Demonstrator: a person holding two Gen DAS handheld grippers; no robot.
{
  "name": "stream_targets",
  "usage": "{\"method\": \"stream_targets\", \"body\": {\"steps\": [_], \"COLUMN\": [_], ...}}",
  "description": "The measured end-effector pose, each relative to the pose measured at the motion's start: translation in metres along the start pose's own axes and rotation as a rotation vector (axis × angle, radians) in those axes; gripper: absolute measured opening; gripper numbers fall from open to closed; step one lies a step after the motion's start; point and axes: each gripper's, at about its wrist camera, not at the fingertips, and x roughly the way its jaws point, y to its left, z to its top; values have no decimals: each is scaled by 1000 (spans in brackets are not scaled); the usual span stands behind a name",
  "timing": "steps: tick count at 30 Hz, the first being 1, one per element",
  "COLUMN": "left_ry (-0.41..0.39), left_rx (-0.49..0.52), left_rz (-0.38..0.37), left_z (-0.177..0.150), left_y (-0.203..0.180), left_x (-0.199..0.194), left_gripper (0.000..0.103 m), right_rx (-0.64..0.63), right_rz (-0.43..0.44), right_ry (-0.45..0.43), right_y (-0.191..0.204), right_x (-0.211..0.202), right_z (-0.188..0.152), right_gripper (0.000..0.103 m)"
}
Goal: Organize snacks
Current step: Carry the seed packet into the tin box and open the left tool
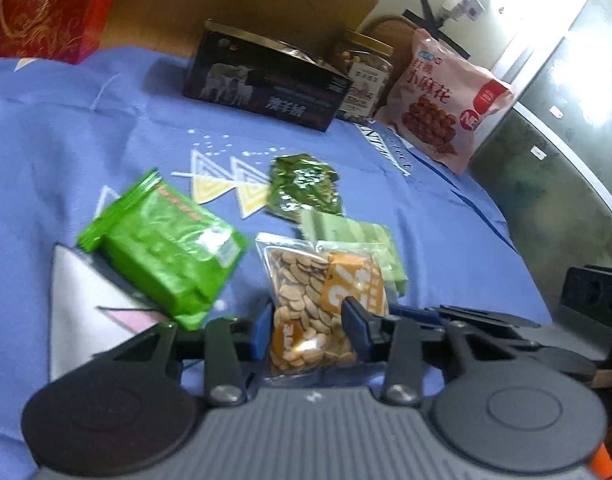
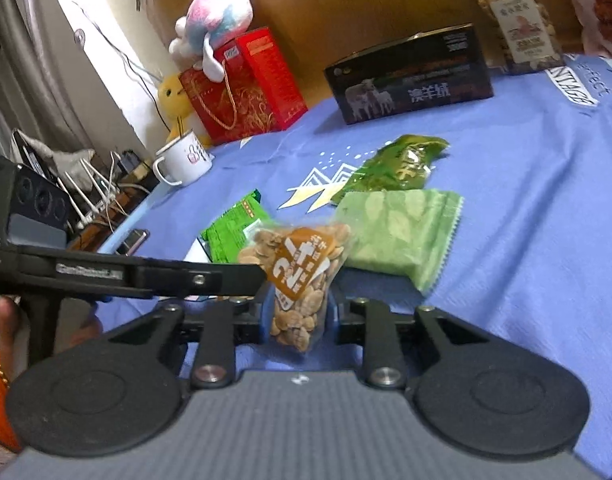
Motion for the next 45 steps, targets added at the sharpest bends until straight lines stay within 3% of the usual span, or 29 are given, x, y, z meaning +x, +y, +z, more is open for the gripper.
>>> {"method": "stream_targets", "body": {"steps": [9, 17, 23, 30, 32, 33, 35, 37, 40, 43, 45], "left_ry": [-24, -13, -80, -157, -165, -158, -134, -135, -205, -227, -199], "left_rx": [53, 61, 87, 29, 22, 31, 55, 64, 55, 67, 95], "left_rz": [-84, -51, 1, 72, 122, 165, 253, 310, 280, 260, 224], "left_z": [21, 72, 150, 249, 268, 275, 283, 285, 276, 259, 241], "left_y": [-32, -33, -25, 15, 28, 33, 41, 47, 48, 40, 31], "left_x": [6, 14, 24, 66, 86, 98, 121, 128, 105, 78, 66], "left_gripper": [37, 37, 37, 39, 44, 53, 57, 57, 57, 57, 57], "right_rx": [-3, 12, 34, 39, 56, 47, -15, -82, -108, -48, 7], "right_rz": [-68, -74, -30, 5, 9, 6, -56, -133, -209, -180, -163], "right_ry": [-117, -148, -161, -161, -153, -145, -126, -89, -145, -214, -226], "right_y": [-1, -7, -24, -58, -69, -73, -76, -77, -80, -89, -94], "right_x": [-40, -35, -10, 59, 81, 94, 122, 145, 139, 104, 76], "right_z": [7, 40, 99, 206, 229, 238, 248, 251, 243, 231, 214], "right_gripper": [27, 27, 27, 27, 27, 29, 31, 50, 50, 50, 51]}}
